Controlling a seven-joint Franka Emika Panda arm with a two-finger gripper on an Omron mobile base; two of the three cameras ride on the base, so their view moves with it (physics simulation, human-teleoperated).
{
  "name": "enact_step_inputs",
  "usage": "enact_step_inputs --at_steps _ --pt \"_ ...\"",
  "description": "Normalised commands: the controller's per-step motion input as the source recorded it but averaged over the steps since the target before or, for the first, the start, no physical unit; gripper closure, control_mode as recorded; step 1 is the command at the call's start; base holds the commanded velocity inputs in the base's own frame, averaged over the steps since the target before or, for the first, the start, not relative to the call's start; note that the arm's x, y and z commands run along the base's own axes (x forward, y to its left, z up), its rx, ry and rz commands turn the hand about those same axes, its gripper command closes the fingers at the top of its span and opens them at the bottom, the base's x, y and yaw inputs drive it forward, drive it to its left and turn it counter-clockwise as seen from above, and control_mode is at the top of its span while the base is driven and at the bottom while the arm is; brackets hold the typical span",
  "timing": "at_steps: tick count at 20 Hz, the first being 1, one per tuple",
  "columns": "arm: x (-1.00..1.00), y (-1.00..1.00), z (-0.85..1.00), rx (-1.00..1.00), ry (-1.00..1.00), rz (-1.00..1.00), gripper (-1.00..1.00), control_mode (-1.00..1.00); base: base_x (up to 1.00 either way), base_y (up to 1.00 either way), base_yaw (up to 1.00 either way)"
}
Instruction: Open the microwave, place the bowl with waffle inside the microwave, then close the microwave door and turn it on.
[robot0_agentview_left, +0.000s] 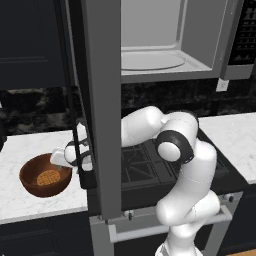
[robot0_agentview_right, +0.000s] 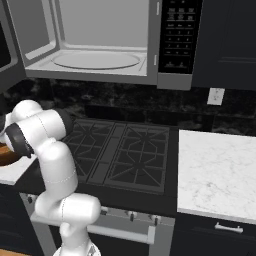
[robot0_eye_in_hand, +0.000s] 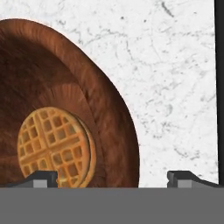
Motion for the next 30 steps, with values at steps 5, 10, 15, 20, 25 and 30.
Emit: enact_step_inputs --at_steps 5,10,15,20,25,30 --pt "0.0 0.0 -0.01 0.0 0.0 0.0 1.0 -1.0 0.0 0.0 0.0" --pt "-0.09 -0.06 -0.01 0.0 0.0 -0.02 1.0 -1.0 0.0 0.0 0.0" --pt "-0.24 -0.29 0.0 0.0 -0.03 -0.09 1.0 -1.0 0.0 0.0 0.0" --pt "-0.14 -0.41 0.12 0.1 -0.07 -0.17 1.0 -1.0 0.0 0.0 0.0" --pt "-0.18 -0.54 0.5 0.15 -0.11 -0.29 1.0 -1.0 0.0 0.0 0.0" --pt "-0.06 -0.58 0.73 0.0 -0.01 -0.32 1.0 -1.0 0.0 0.0 0.0"
